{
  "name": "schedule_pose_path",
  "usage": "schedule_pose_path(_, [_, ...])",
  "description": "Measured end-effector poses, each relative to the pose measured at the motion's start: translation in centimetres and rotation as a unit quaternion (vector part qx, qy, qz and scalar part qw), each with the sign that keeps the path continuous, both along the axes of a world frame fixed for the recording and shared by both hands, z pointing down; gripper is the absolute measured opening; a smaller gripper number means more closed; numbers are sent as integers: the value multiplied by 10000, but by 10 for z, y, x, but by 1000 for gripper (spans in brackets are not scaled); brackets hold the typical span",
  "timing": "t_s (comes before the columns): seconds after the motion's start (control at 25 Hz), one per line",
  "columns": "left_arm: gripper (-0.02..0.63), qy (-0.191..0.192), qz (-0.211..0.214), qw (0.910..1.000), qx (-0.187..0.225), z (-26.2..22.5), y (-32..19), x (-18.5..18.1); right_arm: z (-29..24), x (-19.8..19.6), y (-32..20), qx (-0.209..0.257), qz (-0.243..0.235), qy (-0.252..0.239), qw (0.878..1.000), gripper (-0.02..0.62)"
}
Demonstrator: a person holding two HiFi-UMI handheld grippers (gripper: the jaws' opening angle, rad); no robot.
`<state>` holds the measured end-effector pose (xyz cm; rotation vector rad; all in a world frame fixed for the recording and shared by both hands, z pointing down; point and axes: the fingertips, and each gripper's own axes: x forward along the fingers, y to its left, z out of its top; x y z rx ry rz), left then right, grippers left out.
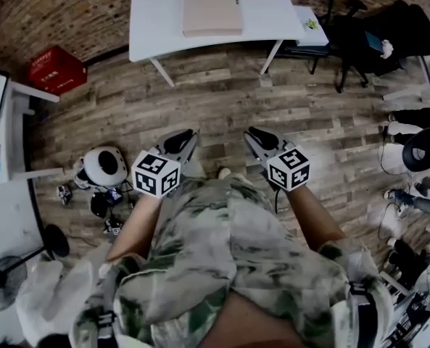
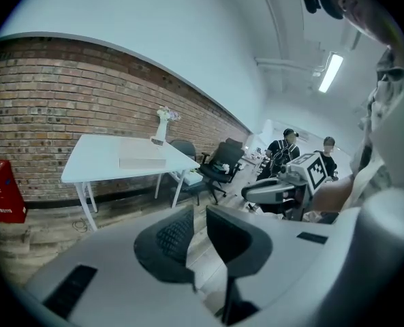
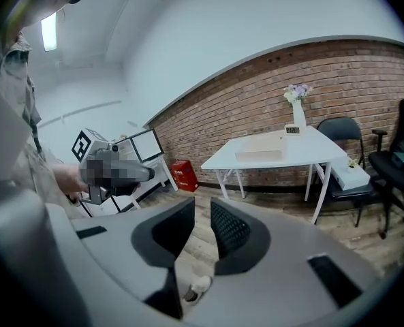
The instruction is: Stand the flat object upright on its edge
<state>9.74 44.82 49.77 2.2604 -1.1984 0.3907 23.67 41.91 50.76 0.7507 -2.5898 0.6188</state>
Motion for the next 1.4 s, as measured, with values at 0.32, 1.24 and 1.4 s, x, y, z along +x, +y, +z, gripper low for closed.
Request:
schedule_pose_path(0.32, [103, 124, 79, 9999, -27, 10, -79, -20, 12, -7, -75, -67, 280, 105, 9995, 98])
schedule_pose_path(1.24, [117, 417, 903, 9946, -307, 23, -375, -172, 20, -110, -355, -499, 1514, 536, 9858, 124])
schedule_pose_path(1.4, [123, 580, 806, 9937, -517, 38, -404, -181, 28, -107, -388, -706, 1655, 530, 9823, 129])
